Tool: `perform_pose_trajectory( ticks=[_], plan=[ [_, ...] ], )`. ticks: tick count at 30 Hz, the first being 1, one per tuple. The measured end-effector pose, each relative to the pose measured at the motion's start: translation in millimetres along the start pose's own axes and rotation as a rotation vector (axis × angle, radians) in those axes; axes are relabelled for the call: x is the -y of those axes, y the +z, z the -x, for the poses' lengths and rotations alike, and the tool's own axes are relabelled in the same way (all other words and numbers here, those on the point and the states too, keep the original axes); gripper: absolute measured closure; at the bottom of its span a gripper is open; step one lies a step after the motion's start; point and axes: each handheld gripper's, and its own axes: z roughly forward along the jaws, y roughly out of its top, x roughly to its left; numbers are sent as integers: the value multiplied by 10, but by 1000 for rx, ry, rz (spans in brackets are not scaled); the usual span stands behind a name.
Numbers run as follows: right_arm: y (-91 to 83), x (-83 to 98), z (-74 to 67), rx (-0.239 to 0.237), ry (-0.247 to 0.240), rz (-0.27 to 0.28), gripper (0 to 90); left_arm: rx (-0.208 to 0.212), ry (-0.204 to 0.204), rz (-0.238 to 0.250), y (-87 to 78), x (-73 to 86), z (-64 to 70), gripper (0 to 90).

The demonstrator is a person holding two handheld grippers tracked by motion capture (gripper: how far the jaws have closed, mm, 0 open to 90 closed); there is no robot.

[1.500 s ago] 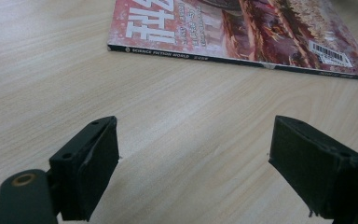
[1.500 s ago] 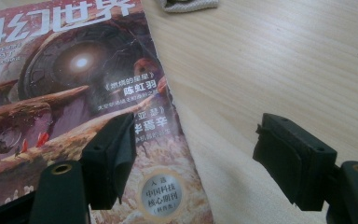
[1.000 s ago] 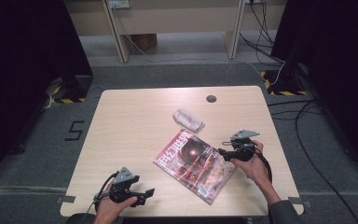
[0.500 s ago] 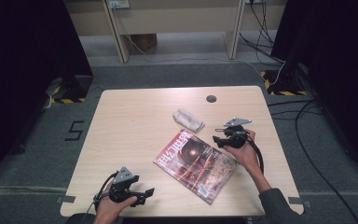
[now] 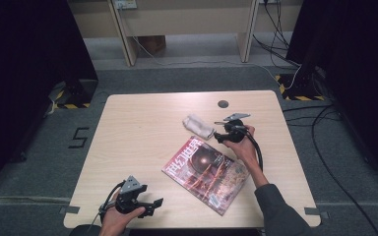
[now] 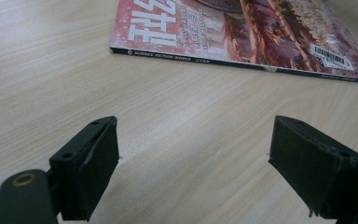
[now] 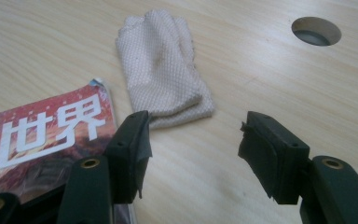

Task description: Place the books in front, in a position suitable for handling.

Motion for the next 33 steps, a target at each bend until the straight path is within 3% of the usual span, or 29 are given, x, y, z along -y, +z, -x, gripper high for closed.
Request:
perform_pose_trajectory(
  ticks=[15,24,28,33],
  plan=[
    [444,-181,-37,6,34,-38,403,1,7,8,-6,-2,2,152],
    [669,-201,-96,50,14,-91,388,5,15,1,-3,3,8,152],
    [667,-158,-52,32,44,-78,390,5,16,0,-3,4,9,152],
    [582,-89,23,41,44,-78,391,2,15,-1,2,4,10,152]
  ],
)
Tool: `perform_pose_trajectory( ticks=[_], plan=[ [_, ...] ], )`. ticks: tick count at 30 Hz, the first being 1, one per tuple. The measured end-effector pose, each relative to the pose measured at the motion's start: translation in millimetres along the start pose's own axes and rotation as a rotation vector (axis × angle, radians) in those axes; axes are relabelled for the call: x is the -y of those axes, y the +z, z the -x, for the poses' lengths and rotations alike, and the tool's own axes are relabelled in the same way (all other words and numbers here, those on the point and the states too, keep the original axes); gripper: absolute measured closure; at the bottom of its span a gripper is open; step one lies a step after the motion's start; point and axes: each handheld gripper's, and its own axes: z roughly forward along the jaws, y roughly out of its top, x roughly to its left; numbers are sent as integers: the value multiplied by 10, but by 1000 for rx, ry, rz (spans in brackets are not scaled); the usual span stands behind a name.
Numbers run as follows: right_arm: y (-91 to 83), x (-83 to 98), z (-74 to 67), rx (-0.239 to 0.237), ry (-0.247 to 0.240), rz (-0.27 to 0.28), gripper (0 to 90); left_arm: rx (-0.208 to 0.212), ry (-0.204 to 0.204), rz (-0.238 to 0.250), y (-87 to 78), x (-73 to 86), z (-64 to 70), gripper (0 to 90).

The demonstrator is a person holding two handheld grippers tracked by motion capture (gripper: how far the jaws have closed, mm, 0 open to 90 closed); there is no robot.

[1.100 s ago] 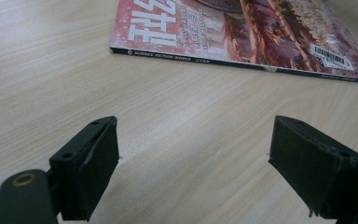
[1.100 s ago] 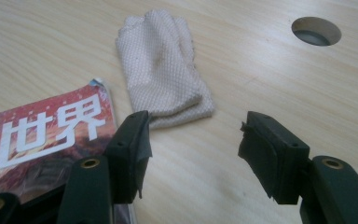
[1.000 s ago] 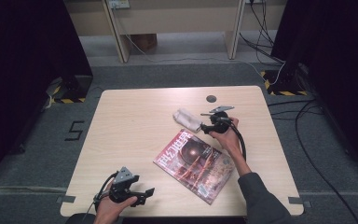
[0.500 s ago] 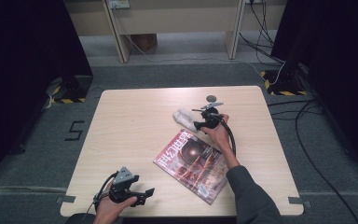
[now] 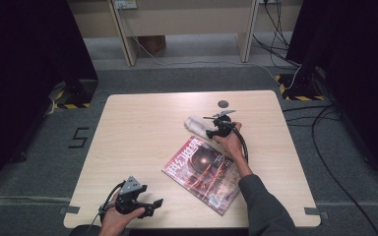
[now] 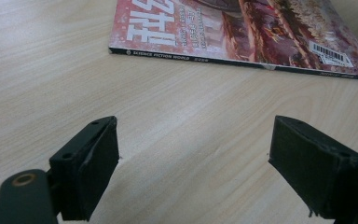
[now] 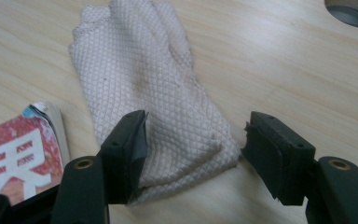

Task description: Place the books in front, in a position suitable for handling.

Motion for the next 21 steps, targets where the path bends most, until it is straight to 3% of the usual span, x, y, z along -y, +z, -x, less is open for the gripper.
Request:
perform_pose_trajectory(
  ticks=[8,15,21],
  plan=[
    [-217,169,271,34,-10,-14,397,-3,2,-5,8,-2,2,152],
    [-464,379,529,64,11,-30,404,-2,2,-12,16,-1,5,152],
    [-711,593,633,87,-6,-51,407,-3,0,-9,26,-1,6,153]
  ],
)
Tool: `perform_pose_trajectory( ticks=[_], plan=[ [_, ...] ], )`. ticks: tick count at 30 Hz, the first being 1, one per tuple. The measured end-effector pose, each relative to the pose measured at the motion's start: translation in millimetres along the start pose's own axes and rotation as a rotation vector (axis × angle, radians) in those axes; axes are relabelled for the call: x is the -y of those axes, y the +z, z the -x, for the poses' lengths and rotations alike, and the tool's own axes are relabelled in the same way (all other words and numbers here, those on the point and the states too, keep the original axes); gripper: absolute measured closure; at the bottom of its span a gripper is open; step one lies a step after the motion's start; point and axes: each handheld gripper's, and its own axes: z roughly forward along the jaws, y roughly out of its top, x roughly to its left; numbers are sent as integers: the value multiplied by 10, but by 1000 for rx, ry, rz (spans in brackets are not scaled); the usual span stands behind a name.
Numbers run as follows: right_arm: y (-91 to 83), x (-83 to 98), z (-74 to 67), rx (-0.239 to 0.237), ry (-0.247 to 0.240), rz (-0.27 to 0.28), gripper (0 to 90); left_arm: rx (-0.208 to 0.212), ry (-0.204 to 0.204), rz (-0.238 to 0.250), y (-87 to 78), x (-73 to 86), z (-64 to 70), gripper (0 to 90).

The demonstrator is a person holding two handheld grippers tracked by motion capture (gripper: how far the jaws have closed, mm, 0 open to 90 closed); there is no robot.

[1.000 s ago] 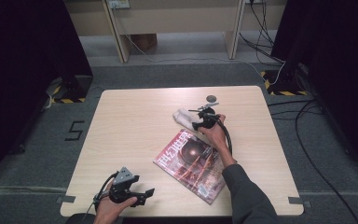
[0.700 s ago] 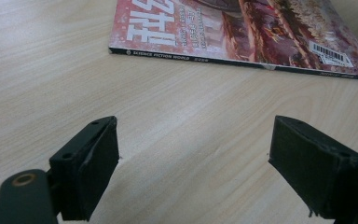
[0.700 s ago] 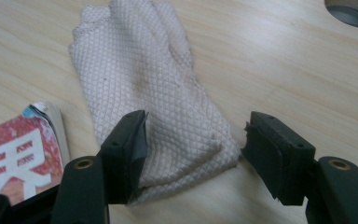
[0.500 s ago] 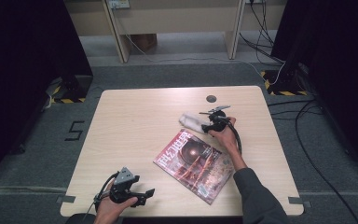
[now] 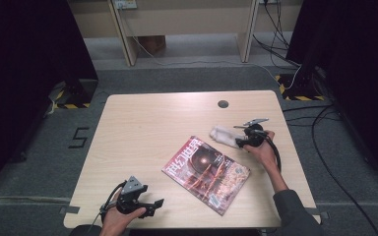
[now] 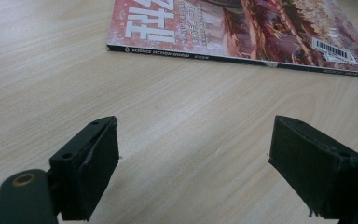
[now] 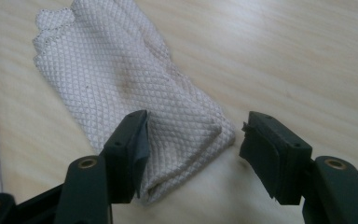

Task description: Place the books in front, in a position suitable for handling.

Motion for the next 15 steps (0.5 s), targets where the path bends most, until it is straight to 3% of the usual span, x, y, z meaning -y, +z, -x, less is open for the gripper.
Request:
perform_pose_trajectory(
  ticks=[15],
  plan=[
    [-428,455,132,26,16,-37,407,-2,4,-1,2,0,-4,152]
  ],
)
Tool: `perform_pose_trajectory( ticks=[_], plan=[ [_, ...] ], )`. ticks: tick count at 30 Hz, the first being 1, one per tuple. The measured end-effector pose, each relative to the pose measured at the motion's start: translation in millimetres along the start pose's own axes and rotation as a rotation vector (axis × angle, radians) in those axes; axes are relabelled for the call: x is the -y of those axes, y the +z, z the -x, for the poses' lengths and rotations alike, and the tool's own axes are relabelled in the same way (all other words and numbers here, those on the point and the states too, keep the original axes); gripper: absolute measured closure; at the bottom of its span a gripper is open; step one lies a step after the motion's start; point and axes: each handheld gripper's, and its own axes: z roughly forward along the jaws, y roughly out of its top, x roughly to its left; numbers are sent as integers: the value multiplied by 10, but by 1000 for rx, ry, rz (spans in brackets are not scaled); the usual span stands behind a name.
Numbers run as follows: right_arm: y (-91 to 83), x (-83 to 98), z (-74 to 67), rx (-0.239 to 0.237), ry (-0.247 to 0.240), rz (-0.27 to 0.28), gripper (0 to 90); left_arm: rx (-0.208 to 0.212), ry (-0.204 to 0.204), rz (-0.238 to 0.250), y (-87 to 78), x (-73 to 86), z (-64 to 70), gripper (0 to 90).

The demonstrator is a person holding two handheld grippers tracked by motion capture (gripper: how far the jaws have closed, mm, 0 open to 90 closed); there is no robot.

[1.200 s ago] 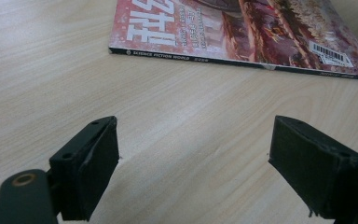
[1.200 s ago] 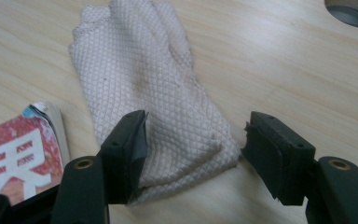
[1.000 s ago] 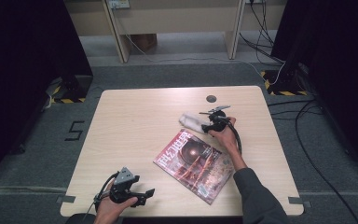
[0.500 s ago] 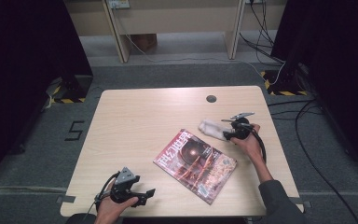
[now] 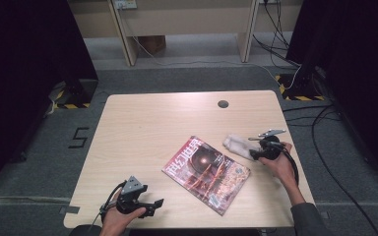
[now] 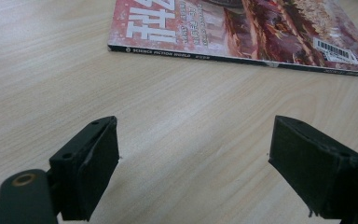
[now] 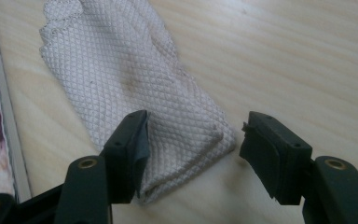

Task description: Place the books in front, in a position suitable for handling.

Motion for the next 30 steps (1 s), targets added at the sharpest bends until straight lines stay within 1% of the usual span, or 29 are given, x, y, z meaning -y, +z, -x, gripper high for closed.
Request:
perform_pose_trajectory(
  ticks=[6,12,16,21,24,25,26,27,30],
  plan=[
    [-179,213,51,12,26,-12,409,2,5,0,-3,-2,20,152],
    [-355,416,68,56,41,-20,410,4,13,-6,8,4,44,153],
    [-459,565,103,70,78,-11,416,3,13,-6,10,3,44,153],
    [-582,746,112,78,114,4,417,0,9,-4,14,2,45,153],
    [-647,822,116,88,123,0,416,-1,8,-4,15,2,47,153],
    [-666,843,122,92,118,-1,416,-1,8,-6,16,2,48,153],
    [-682,860,118,97,125,-3,413,0,8,-7,18,2,49,153],
    [-695,871,117,106,122,-1,405,3,5,-7,20,2,51,153],
    [-749,864,81,130,108,23,386,8,5,-8,36,-4,66,153]
  ],
)
